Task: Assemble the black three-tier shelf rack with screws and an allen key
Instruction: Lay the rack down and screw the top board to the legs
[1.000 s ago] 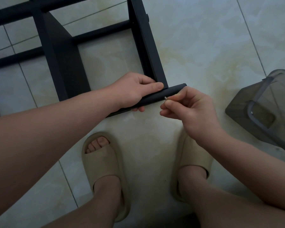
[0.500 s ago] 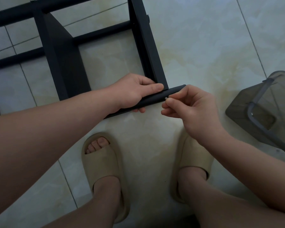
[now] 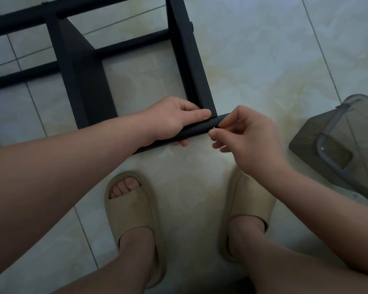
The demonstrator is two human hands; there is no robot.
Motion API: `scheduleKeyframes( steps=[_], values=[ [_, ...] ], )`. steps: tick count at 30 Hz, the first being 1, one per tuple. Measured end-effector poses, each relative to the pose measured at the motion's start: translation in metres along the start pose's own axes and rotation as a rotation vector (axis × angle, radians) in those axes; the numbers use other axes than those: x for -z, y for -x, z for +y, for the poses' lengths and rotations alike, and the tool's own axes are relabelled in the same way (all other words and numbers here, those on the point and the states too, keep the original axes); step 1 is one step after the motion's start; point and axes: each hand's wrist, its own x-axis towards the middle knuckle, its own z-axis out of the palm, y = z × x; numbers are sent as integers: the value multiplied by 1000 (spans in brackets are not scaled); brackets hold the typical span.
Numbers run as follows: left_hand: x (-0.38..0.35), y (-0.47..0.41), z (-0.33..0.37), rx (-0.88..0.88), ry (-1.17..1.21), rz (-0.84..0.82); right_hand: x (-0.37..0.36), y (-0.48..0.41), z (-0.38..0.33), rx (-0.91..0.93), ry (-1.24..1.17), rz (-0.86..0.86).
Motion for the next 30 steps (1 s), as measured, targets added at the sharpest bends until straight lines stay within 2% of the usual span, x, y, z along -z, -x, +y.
scheduleKeyframes(
  steps=[3,5,13,16,19,23,25,28,30],
  values=[
    [2,0,0,21,-26,-20,13,-10,-7,152,509,14],
    [3,-1,2,33,-58,-45,17,-16,-14,231,727,13],
    [7,-3,7,103,-152,-8,22,-36,-23,204,820,-118],
    [4,1,11,166,-312,126,29,-32,-29,276,821,-241],
    [-4,12,24,148,-461,310,53,-15,-26,310,683,-370],
    [-19,29,54,-23,-691,467,96,12,-9,307,736,-291],
    [-35,35,73,-114,-757,441,119,27,-1,313,839,-235],
    [-71,40,97,-160,-840,283,153,45,13,274,1009,-182],
    [-98,41,104,-170,-902,170,173,55,25,213,1026,-144]
  ],
)
